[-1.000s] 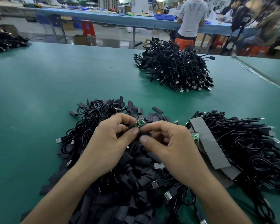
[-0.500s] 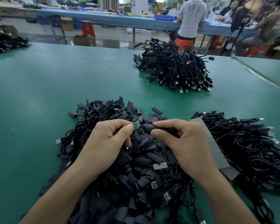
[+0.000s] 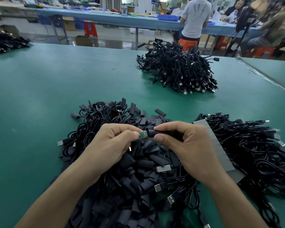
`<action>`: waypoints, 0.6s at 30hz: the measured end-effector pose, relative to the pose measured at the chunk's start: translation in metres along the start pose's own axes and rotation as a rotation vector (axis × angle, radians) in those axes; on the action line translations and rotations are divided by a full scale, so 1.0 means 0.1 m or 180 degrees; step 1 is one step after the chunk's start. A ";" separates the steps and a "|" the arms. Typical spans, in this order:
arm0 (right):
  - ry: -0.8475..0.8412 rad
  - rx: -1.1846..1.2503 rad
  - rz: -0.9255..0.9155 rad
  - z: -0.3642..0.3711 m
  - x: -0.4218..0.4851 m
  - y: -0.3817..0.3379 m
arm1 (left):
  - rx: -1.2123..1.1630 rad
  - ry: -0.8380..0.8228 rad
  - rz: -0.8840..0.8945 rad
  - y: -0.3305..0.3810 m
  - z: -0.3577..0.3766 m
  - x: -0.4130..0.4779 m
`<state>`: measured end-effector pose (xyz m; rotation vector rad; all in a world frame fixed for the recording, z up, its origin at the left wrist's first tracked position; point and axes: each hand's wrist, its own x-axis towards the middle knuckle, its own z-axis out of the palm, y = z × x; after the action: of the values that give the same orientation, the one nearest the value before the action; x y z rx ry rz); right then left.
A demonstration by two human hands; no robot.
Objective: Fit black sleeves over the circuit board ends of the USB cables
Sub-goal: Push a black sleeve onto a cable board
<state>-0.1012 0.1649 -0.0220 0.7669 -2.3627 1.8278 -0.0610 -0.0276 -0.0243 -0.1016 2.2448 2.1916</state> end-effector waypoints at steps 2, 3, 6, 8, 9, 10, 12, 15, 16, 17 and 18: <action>-0.0107 0.0025 0.0001 -0.01 0.00 0.01 | 0.0001 -0.0061 -0.0055 0.02 0.00 0.00; -0.0145 0.0044 0.0003 -0.02 0.00 0.01 | 0.0024 -0.0096 -0.0070 0.02 0.00 -0.01; -0.0223 0.0015 -0.0010 -0.04 0.00 0.01 | 0.0065 -0.0196 -0.0151 0.03 0.00 -0.02; -0.0316 -0.0059 -0.0016 -0.07 0.00 0.01 | 0.0082 -0.0283 -0.0209 0.04 0.00 -0.02; -0.0375 -0.0073 -0.0010 -0.08 0.00 0.01 | 0.0104 -0.0330 -0.0223 0.04 0.00 -0.02; -0.0438 -0.0065 0.0008 -0.09 0.00 0.00 | 0.0135 -0.0378 -0.0227 0.03 -0.01 -0.02; -0.0535 -0.0041 0.0051 -0.10 0.01 0.00 | 0.0177 -0.0476 -0.0225 0.03 -0.02 -0.02; -0.0504 -0.0034 0.0044 -0.10 0.01 0.01 | 0.0200 -0.0595 -0.0205 0.00 -0.03 -0.01; -0.0475 -0.0027 0.0037 -0.09 0.00 0.01 | 0.0225 -0.0625 -0.0169 0.00 -0.02 -0.01; -0.0463 -0.0016 0.0032 -0.08 0.00 0.01 | 0.0255 -0.0663 -0.0128 0.00 -0.01 -0.01; -0.0475 -0.0015 0.0015 -0.06 0.00 0.01 | 0.0284 -0.0714 -0.0088 0.00 0.00 -0.01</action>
<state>-0.1030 0.1712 -0.0213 0.9290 -2.4578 1.8266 -0.0596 -0.0278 -0.0243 0.1075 2.1984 1.9739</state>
